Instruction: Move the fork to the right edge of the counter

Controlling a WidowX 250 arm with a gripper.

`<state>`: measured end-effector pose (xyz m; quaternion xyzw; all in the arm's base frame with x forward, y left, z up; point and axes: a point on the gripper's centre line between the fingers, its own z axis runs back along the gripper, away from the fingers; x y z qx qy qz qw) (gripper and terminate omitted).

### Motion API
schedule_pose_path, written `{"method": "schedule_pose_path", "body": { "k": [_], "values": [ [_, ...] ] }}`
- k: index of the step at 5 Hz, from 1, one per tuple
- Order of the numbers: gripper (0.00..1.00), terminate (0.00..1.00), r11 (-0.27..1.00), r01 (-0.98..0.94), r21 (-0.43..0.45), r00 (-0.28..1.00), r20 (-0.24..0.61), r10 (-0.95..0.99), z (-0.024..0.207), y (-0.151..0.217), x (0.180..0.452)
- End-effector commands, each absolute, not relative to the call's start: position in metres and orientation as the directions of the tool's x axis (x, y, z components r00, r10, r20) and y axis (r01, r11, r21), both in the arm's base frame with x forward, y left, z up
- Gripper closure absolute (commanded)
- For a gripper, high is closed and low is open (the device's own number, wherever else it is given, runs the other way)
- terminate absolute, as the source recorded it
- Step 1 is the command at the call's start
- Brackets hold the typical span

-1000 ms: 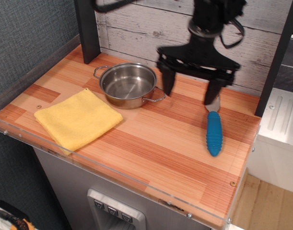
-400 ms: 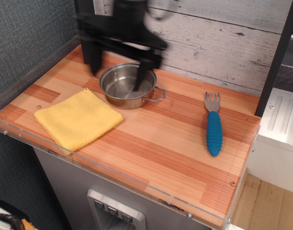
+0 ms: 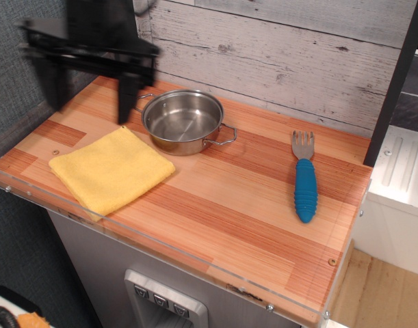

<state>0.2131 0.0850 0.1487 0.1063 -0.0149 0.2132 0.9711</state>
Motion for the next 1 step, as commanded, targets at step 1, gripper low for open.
{"method": "schedule_pose_path", "body": {
  "k": [1],
  "values": [
    [0.00,1.00,0.884,-0.424,0.196,0.906,0.099,0.412,0.1586,0.0746,0.2042]
  ]
}}
